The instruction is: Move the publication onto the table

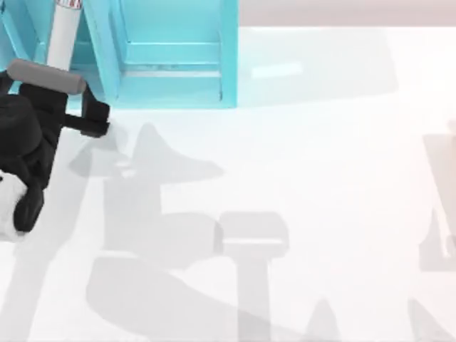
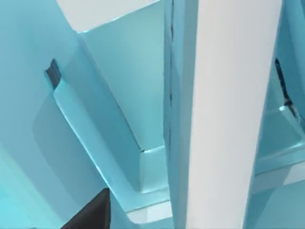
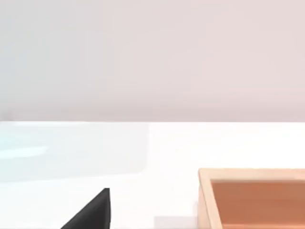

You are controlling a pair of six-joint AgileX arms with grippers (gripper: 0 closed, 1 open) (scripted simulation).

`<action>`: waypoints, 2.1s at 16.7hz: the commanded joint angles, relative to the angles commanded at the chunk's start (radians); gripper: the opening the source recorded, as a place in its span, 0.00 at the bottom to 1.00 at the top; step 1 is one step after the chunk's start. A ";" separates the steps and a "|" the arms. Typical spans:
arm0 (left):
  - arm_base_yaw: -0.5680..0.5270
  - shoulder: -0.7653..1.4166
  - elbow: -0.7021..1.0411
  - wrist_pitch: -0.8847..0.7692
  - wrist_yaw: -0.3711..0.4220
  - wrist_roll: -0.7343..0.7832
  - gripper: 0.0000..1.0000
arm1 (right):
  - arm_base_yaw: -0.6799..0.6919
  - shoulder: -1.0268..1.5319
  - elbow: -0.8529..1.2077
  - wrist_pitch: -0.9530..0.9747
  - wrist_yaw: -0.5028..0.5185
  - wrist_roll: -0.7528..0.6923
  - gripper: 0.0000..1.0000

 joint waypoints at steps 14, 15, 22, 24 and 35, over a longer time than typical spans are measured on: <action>0.029 0.243 0.448 -0.201 0.034 0.003 1.00 | 0.000 0.000 0.000 0.000 0.000 0.000 1.00; 0.029 0.243 0.448 -0.201 0.034 0.003 1.00 | 0.000 0.000 0.000 0.000 0.000 0.000 1.00; 0.029 0.243 0.448 -0.201 0.034 0.003 0.55 | 0.000 0.000 0.000 0.000 0.000 0.000 1.00; 0.029 0.243 0.448 -0.201 0.034 0.003 0.40 | 0.000 0.000 0.000 0.000 0.000 0.000 1.00; 0.029 0.243 0.448 -0.201 0.034 0.003 0.00 | 0.000 0.000 0.000 0.000 0.000 0.000 1.00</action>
